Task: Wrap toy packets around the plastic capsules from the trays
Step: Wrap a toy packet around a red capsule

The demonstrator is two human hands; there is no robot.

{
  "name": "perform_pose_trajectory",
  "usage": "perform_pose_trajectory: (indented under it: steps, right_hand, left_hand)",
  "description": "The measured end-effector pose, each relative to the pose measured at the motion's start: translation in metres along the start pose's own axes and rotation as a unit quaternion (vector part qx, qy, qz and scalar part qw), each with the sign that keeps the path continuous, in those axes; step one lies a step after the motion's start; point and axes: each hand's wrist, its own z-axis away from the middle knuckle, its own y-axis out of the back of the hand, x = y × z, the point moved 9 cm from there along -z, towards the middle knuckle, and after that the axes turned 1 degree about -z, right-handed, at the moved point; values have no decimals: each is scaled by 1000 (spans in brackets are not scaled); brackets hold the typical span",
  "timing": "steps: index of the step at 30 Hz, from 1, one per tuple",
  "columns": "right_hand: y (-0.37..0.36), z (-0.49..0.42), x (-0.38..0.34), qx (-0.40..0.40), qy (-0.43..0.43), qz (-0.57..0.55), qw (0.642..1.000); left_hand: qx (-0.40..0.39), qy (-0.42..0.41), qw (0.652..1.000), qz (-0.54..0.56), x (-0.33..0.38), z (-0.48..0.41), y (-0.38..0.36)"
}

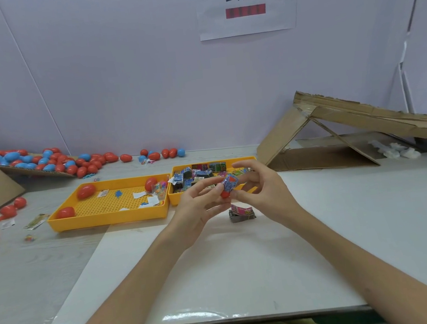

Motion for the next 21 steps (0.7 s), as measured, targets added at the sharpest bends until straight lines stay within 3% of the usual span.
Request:
perform_pose_trajectory:
  steps: [8,12,21]
  right_hand:
    - [2,2,-5,36,26,-15,999]
    - [9,8,-19,105,105,53,988]
    - [-1,21,-35,128,208,134,961]
  left_hand:
    - [-13,42,995,87,-5,0,-1]
    - [-14,67,993,98,-9,-1,1]
    - [-63,98,986,122,-11,6,-11]
